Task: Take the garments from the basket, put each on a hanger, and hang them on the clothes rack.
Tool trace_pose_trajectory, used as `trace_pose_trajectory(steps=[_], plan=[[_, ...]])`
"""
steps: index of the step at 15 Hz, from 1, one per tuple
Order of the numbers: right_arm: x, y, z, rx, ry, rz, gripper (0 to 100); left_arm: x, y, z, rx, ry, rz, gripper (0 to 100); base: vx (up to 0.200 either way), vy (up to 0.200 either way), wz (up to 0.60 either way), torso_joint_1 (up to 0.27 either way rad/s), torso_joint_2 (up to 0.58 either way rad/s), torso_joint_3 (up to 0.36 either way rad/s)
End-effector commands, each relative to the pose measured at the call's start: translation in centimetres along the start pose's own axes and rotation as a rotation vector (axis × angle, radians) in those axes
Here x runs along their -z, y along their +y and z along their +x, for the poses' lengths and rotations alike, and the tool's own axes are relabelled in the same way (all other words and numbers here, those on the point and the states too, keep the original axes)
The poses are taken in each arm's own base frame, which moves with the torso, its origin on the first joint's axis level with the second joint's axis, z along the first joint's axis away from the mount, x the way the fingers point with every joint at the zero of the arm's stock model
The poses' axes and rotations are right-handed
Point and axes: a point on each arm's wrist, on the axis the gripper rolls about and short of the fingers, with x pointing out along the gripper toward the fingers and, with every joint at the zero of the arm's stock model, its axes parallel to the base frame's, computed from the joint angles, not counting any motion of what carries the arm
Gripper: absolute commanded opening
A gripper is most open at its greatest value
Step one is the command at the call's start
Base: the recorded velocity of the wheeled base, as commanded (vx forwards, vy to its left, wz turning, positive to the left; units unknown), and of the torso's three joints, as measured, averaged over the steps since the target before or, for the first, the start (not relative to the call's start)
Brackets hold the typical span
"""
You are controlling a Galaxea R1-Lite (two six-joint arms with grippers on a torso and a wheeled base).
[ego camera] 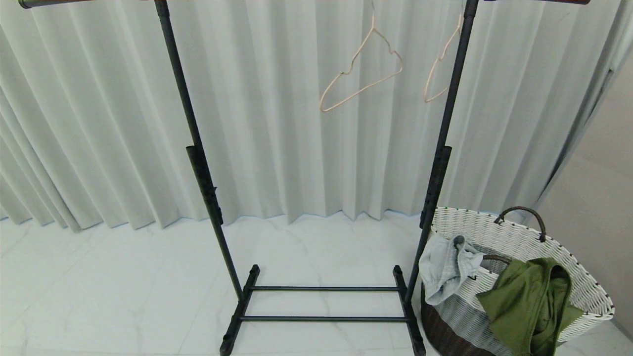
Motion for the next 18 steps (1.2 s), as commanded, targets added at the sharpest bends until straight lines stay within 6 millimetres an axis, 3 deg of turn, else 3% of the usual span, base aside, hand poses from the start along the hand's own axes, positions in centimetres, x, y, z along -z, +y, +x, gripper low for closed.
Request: trace_pose_trajectory(steps=[1, 4, 13, 18], plan=[[0.00, 0.00, 0.00, -0.002, 0.000, 0.000, 100, -0.01, 0.00, 0.01, -0.001, 0.001, 0.000, 100, 0.000, -0.200, 0.00, 0.002, 0.00, -0.002], [0.00, 0.00, 0.00, -0.002, 0.000, 0.012, 100, -0.01, 0.00, 0.01, -0.001, 0.001, -0.001, 100, 0.000, -0.200, 0.00, 0.004, 0.00, -0.001], [0.00, 0.00, 0.00, -0.002, 0.000, 0.012, 100, -0.01, 0.00, 0.01, -0.001, 0.001, -0.008, 100, 0.000, 0.000, 0.00, 0.000, 0.00, 0.000], [0.00, 0.00, 0.00, -0.002, 0.000, 0.012, 100, -0.01, 0.00, 0.01, -0.001, 0.001, -0.008, 100, 0.200, 0.000, 0.00, 0.002, 0.00, 0.004]])
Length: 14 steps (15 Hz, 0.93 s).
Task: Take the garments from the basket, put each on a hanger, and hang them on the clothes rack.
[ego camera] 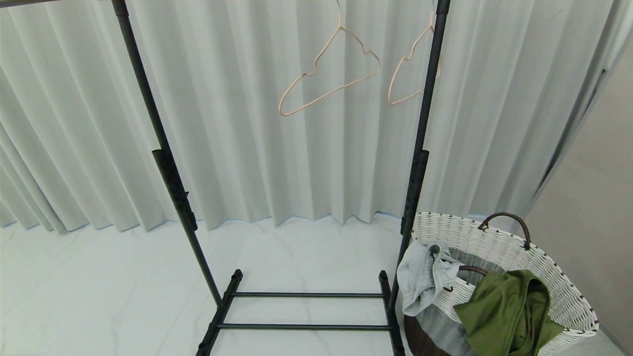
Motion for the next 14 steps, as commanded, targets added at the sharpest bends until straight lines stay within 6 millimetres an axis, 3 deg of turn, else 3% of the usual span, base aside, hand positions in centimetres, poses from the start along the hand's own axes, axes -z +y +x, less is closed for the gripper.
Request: trace_pose_trajectory(steps=[1, 5, 14], plan=[[0.01, 0.00, 0.00, -0.001, 0.001, 0.000, 100, -0.01, 0.00, 0.01, -0.001, 0.001, -0.001, 100, 0.200, 0.000, 0.00, 0.002, 0.00, 0.002], [0.01, 0.00, 0.00, -0.001, 0.001, 0.000, 100, -0.01, 0.00, 0.01, -0.001, 0.001, 0.001, 100, 0.200, 0.000, 0.00, 0.001, 0.00, 0.007], [-0.01, 0.00, 0.00, -0.001, -0.001, -0.045, 100, -0.01, -0.01, 0.01, 0.001, 0.001, 0.004, 100, 0.000, 0.000, 0.00, 0.000, 0.00, 0.000]])
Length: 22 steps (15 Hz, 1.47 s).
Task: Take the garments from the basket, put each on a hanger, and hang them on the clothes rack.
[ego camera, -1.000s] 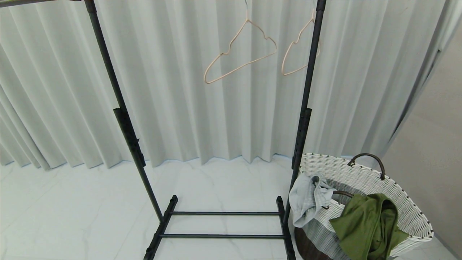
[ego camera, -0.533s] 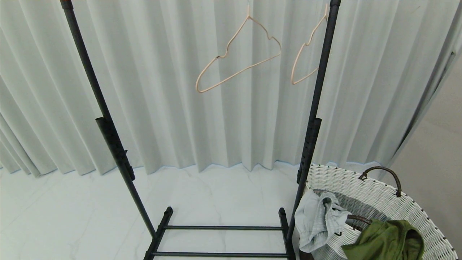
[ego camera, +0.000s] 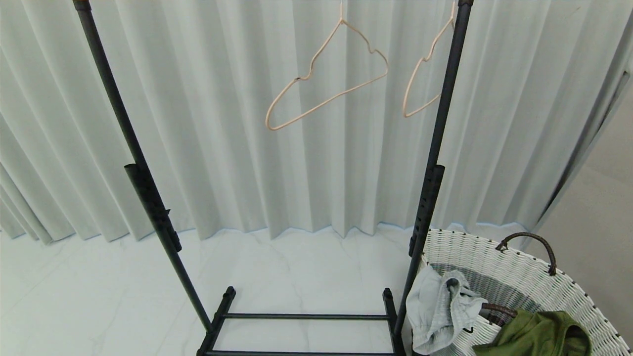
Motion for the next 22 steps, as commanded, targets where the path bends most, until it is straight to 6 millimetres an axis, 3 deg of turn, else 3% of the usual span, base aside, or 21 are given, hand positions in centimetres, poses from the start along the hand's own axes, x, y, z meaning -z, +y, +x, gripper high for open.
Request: trace_pose_trajectory(steps=[1, 3, 4, 7, 11, 12, 14, 17, 19, 22], plan=[[0.0, 0.0, 0.0, 0.003, -0.003, -0.008, 100, 0.0, 0.0, 0.0, 0.000, 0.001, -0.001, 100, 0.000, 0.000, 0.00, 0.000, 0.00, 0.000], [-1.1, -0.1, -0.2, 0.021, -0.061, 0.004, 100, 0.0, 0.0, 0.0, -0.001, 0.001, 0.001, 100, 0.000, 0.000, 0.00, 0.000, 0.00, 0.000], [-2.9, -0.2, -1.0, 0.024, -0.112, 0.047, 100, 0.0, 0.0, 0.0, -0.001, 0.001, 0.001, 100, 0.000, 0.000, 0.00, 0.000, 0.00, 0.000], [-4.8, -0.4, -2.7, -0.004, -0.039, -0.040, 100, 0.0, 0.0, 0.0, -0.001, 0.001, 0.001, 100, 0.000, 0.000, 0.00, 0.000, 0.00, 0.000], [-8.8, -0.6, 3.1, -0.065, 0.249, -0.101, 100, 0.0, 0.0, 0.0, 0.000, 0.001, 0.001, 100, 0.000, 0.000, 0.00, 0.000, 0.00, 0.000], [-9.6, -0.6, 5.9, -0.065, 0.280, -0.102, 100, 0.0, 0.0, 0.0, 0.000, 0.001, 0.001, 100, 0.000, 0.000, 0.00, 0.000, 0.00, 0.000], [-9.4, -0.7, 11.2, -0.045, 0.382, -0.119, 100, 0.0, 0.0, 0.0, -0.001, 0.001, 0.001, 100, 0.000, 0.000, 0.00, 0.000, 0.00, 0.000], [-7.0, -3.4, 17.5, 0.023, 0.526, -0.345, 100, 0.0, 0.0, 0.0, -0.001, 0.001, 0.001, 100, 0.000, 0.000, 0.00, 0.000, 0.00, 0.000], [-5.9, -4.8, 18.9, -0.008, 0.553, -0.434, 100, 0.0, 0.0, 0.0, -0.001, 0.001, 0.001, 100, 0.000, 0.000, 0.00, 0.000, 0.00, 0.000], [-3.4, -7.2, 18.6, -0.034, 0.690, -0.603, 100, 0.0, 0.0, 0.0, -0.001, 0.001, 0.001, 100, 0.000, 0.000, 0.00, 0.000, 0.00, 0.000]])
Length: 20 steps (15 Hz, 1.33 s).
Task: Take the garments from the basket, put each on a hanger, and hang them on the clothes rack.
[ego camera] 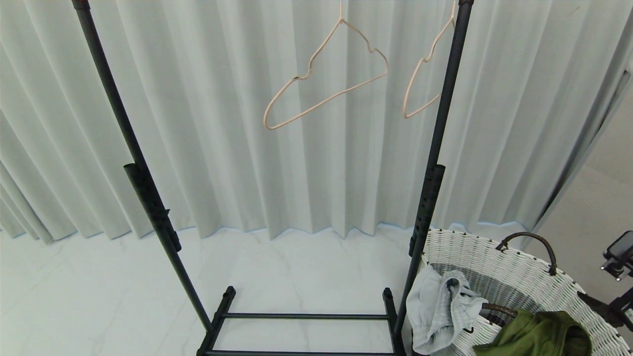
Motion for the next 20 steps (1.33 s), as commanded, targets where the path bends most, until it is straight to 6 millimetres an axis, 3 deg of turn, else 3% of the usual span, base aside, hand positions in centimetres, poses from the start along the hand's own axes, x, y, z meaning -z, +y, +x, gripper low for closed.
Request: trace_pose_trajectory(steps=[1, 10, 17, 20], plan=[[3.5, 0.4, 2.9, -0.094, 0.183, 0.005, 100, 0.0, 0.0, 0.0, -0.001, 0.001, 0.000, 100, 0.000, 0.000, 0.00, 0.000, 0.00, 0.000], [6.0, 2.0, 6.5, -0.171, 0.253, 0.023, 100, 0.0, 0.0, 0.0, -0.001, 0.001, 0.000, 100, 0.000, 0.000, 0.00, 0.000, 0.00, 0.000], [6.2, 3.1, 4.2, -0.167, 0.242, 0.018, 100, 0.0, 0.0, 0.0, 0.001, 0.001, 0.000, 100, 0.000, 0.000, 0.00, 0.000, 0.00, 0.000], [6.2, 3.5, 4.5, -0.207, 0.228, 0.024, 100, 0.0, 0.0, 0.0, -0.001, 0.001, 0.000, 100, 0.000, 0.000, 0.00, 0.000, 0.00, 0.000]])
